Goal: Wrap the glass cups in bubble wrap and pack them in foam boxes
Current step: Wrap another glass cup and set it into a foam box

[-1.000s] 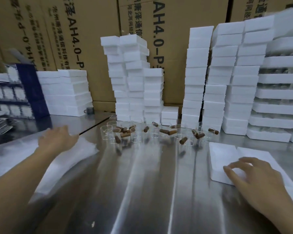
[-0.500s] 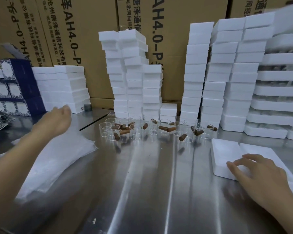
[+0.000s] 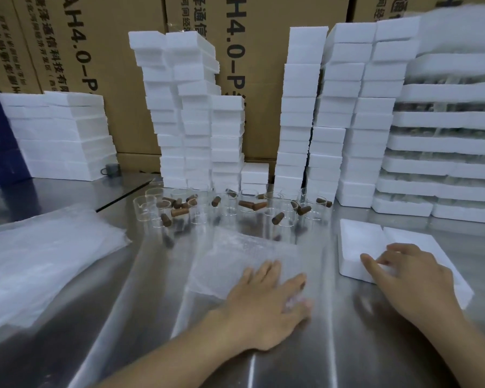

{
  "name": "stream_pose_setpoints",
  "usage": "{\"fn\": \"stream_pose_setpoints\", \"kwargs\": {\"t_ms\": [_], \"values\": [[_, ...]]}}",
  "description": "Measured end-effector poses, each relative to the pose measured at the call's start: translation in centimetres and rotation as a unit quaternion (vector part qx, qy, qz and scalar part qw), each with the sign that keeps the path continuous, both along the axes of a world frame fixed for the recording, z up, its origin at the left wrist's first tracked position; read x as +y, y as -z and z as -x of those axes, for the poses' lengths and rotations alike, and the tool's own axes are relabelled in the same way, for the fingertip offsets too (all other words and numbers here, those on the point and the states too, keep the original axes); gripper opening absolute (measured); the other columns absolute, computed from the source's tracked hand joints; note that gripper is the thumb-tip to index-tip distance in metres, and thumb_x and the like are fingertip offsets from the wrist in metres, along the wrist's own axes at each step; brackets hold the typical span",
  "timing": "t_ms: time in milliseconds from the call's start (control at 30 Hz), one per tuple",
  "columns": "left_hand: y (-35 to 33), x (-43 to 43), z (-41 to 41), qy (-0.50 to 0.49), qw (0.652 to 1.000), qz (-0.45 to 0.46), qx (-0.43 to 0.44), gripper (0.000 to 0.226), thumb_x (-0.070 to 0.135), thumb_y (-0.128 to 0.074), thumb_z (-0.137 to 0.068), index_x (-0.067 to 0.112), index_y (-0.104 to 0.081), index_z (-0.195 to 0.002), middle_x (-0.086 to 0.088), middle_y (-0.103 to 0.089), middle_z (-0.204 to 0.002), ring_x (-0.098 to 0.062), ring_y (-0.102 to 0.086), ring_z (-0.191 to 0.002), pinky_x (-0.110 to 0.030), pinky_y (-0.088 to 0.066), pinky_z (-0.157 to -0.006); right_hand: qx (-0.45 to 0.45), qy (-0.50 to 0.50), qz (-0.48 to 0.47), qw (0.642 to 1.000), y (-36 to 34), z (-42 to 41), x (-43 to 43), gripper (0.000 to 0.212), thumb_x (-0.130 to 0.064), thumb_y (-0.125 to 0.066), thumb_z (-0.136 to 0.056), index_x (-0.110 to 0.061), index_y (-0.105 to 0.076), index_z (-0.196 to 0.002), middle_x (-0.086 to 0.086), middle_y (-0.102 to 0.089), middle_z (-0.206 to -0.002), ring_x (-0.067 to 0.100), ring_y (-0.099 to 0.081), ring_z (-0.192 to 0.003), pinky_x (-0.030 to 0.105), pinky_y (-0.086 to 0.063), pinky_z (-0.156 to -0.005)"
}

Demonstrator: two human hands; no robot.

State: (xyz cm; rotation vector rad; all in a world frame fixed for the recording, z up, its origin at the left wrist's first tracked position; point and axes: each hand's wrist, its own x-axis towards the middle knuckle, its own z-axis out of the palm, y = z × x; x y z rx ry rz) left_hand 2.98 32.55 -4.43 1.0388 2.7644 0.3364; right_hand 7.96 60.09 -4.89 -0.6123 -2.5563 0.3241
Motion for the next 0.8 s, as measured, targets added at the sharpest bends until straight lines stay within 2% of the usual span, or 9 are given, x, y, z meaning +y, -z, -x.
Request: {"fn": "stream_pose_setpoints", "kwargs": {"t_ms": [67,133,267,367,467,533,667,733,800], "values": [[0.6,0.2,0.1,0.011,0.999,-0.014,0.027,0.069,0.079,-0.014,-0.103,0.055,-0.002,-0.167,0.007,0.007,-0.18,-0.014,0.018,-0.164,-0.042,0.014,-0.131,-0.002,0.003,-0.002,1.0,-0.1,0.0,0.1,0.041,-0.065,-0.052,-0.094,-0.032,-0.075,-0.089,-0.003,-0.062,-0.138,0.029,-0.056,-0.125,0.047,-0.039,-0.104],[-0.3,0.0,1.2,0.005,0.994,-0.076,0.083,0.068,0.08,-0.013,-0.103,0.055,-0.01,-0.166,0.014,-0.003,-0.179,-0.009,0.008,-0.165,-0.038,0.01,-0.13,0.0,0.003,-0.002,1.0,-0.1,0.0,0.1,0.038,-0.066,-0.051,-0.094,-0.034,-0.071,-0.086,-0.003,-0.062,-0.136,0.029,-0.056,-0.124,0.047,-0.039,-0.104],[-2.2,-0.3,5.0,-0.036,0.99,-0.111,0.073,0.052,0.06,-0.032,-0.111,0.045,-0.038,-0.161,0.014,-0.034,-0.171,-0.016,-0.026,-0.16,-0.043,-0.028,-0.124,-0.001,0.012,0.001,1.0,0.1,0.0,0.0,0.039,-0.065,-0.05,-0.094,-0.033,-0.073,-0.091,-0.004,-0.062,-0.137,0.028,-0.056,-0.124,0.048,-0.037,-0.104],[-2.7,0.4,8.2,-0.095,0.98,-0.17,0.03,0.041,0.045,-0.053,-0.108,0.037,-0.058,-0.147,0.01,-0.061,-0.149,-0.019,-0.058,-0.135,-0.039,-0.048,-0.103,0.001,0.018,0.013,1.0,0.2,0.0,-0.2,0.037,-0.063,-0.051,-0.095,-0.033,-0.073,-0.093,-0.004,-0.061,-0.137,0.028,-0.054,-0.125,0.048,-0.035,-0.105],[-3.1,1.9,11.5,-0.175,0.956,-0.234,0.027,0.032,0.043,-0.057,-0.105,0.024,-0.069,-0.127,0.008,-0.072,-0.114,-0.018,-0.067,-0.106,-0.041,-0.057,-0.094,0.0,0.02,0.018,1.0,0.3,0.0,-0.4,0.034,-0.063,-0.052,-0.095,-0.035,-0.072,-0.093,-0.005,-0.06,-0.138,0.027,-0.054,-0.126,0.047,-0.034,-0.106],[-3.2,3.2,13.5,-0.213,0.952,-0.218,0.029,0.045,0.046,-0.049,-0.106,0.012,-0.073,-0.123,0.001,-0.074,-0.099,-0.021,-0.068,-0.092,-0.039,-0.057,-0.087,0.003,0.021,0.02,1.0,0.3,0.0,-0.4,0.03,-0.063,-0.052,-0.094,-0.038,-0.069,-0.09,-0.006,-0.06,-0.138,0.026,-0.054,-0.126,0.046,-0.034,-0.105],[-3.3,5.4,16.4,-0.256,0.932,-0.25,-0.061,0.056,0.047,-0.047,-0.105,0.005,-0.063,-0.139,-0.015,-0.073,-0.126,-0.032,-0.07,-0.11,-0.042,-0.057,-0.094,0.005,0.021,0.017,1.0,0.5,0.0,-0.1,0.032,-0.065,-0.051,-0.094,-0.039,-0.07,-0.09,-0.007,-0.059,-0.138,0.024,-0.053,-0.126,0.045,-0.033,-0.105],[-3.3,6.2,17.4,-0.261,0.918,-0.285,-0.093,0.055,0.041,-0.053,-0.103,0.001,-0.061,-0.139,-0.017,-0.073,-0.126,-0.03,-0.07,-0.104,-0.038,-0.054,-0.081,0.006,0.019,0.016,1.0,0.6,0.1,0.1,0.032,-0.067,-0.05,-0.094,-0.041,-0.069,-0.09,-0.008,-0.058,-0.14,0.023,-0.052,-0.128,0.045,-0.032,-0.106],[-3.1,6.8,18.1,-0.27,0.907,-0.303,-0.116,0.047,0.037,-0.058,-0.101,0.003,-0.062,-0.134,-0.014,-0.075,-0.116,-0.026,-0.072,-0.099,-0.036,-0.057,-0.08,0.003,0.017,0.017,1.0,0.6,0.1,0.1,0.033,-0.067,-0.049,-0.094,-0.041,-0.069,-0.091,-0.008,-0.057,-0.141,0.023,-0.051,-0.128,0.045,-0.031,-0.107]]}}
